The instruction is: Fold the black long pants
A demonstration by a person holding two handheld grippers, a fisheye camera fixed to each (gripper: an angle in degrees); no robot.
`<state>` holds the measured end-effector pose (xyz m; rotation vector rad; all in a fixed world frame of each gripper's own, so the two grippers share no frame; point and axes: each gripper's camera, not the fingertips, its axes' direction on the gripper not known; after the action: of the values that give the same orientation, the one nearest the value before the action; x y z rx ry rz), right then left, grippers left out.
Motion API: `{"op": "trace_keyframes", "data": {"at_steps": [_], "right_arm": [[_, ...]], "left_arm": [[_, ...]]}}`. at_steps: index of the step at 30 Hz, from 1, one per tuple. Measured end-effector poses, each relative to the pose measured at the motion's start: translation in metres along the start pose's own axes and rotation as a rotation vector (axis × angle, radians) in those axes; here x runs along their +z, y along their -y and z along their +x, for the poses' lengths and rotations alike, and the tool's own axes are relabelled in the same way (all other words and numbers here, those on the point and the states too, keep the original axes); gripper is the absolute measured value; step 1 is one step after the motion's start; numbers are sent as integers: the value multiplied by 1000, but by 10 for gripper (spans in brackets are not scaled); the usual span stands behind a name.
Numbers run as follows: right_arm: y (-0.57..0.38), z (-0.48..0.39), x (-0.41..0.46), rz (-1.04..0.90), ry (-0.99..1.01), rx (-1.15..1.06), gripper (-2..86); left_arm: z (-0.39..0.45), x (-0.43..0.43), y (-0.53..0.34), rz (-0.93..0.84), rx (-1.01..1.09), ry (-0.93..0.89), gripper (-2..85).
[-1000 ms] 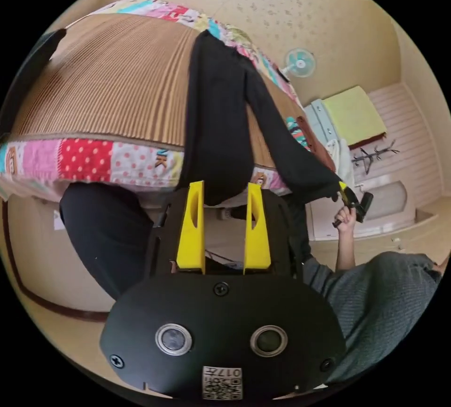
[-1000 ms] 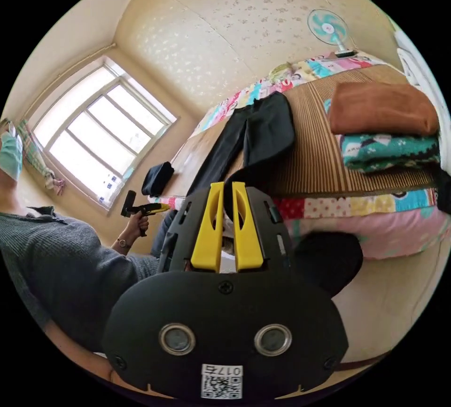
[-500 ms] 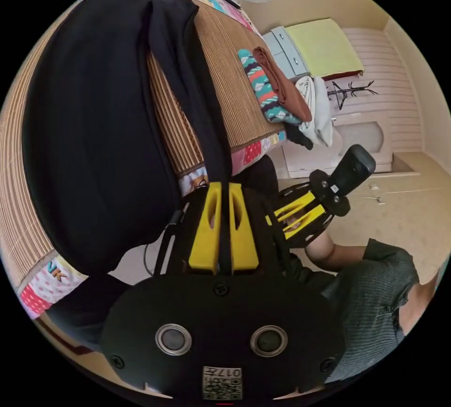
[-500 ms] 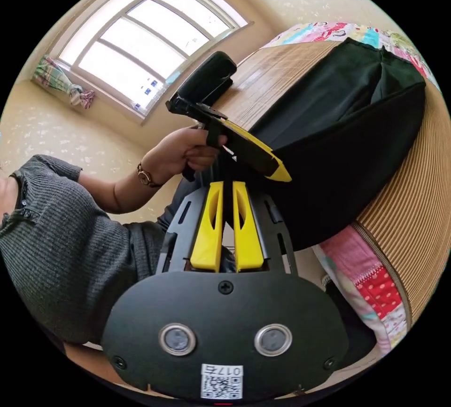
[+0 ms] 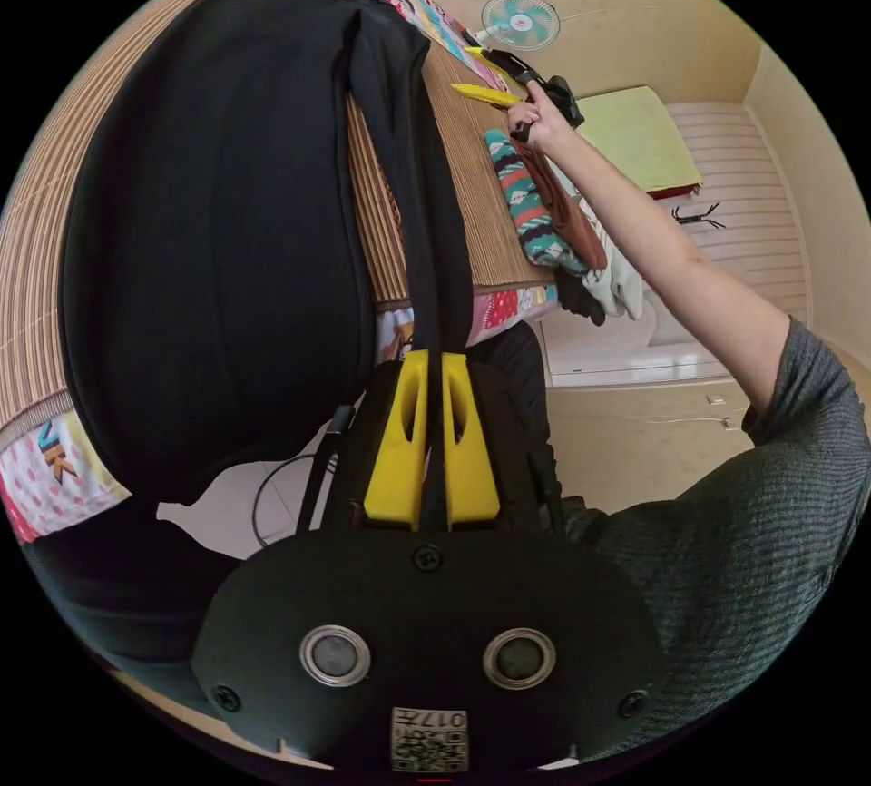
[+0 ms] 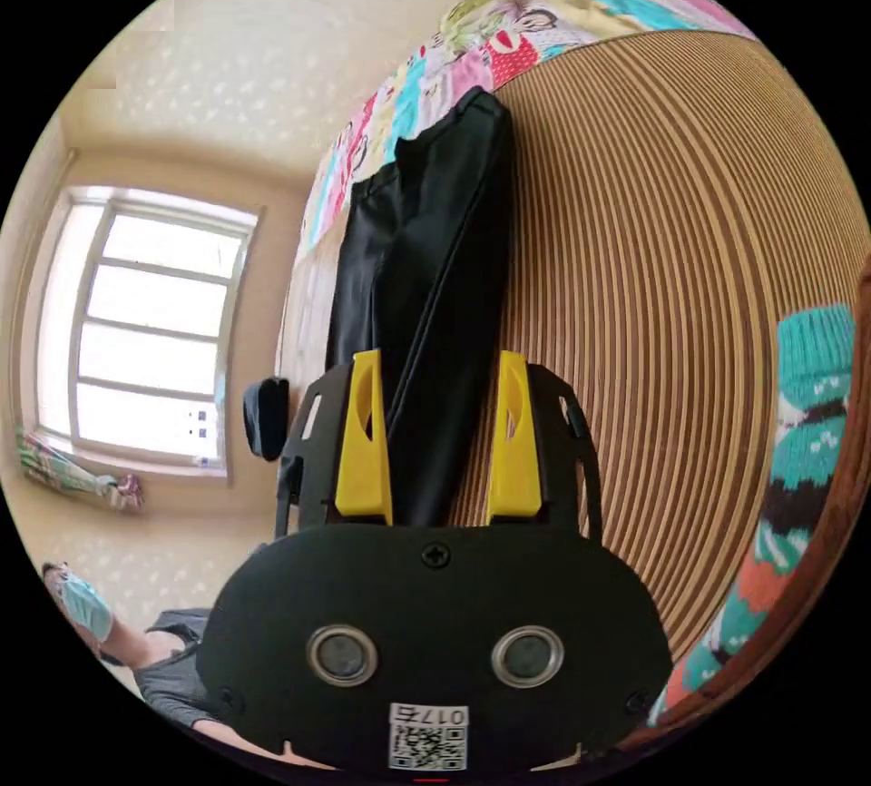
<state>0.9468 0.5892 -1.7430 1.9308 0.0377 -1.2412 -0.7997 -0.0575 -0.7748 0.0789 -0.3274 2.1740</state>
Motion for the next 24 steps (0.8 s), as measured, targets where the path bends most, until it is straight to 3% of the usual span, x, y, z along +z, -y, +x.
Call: {"op": "trace_keyframes", "data": {"at_steps": [2,5,7,10,15,18,20,24], "right_arm": [[38,36,11,83,105,120,183],[60,62,16,357,195,243,171],[75,60,31,369,118,295,149],[106,20,60,276,-200,210,71],[114,-158,117,299,-750,-271,37],[89,-255,150,380,-659,-461,39],[83,-297,173,379,-558,-515,46],[86,-333,242,210,-300,-561,78]], "left_arm": [[-2,2,3,-18,0,-3,4],[-4,2,5,-48,16,-3,3],[-8,1,5,-57,20,-9,4],[-21,-7,1,-27,0,-101,3],[-21,-44,-28,63,25,-285,1],[-3,-87,-63,132,7,-213,3],[-3,-112,-87,138,-106,-23,6],[-29,-111,-106,102,-253,213,12]]}}
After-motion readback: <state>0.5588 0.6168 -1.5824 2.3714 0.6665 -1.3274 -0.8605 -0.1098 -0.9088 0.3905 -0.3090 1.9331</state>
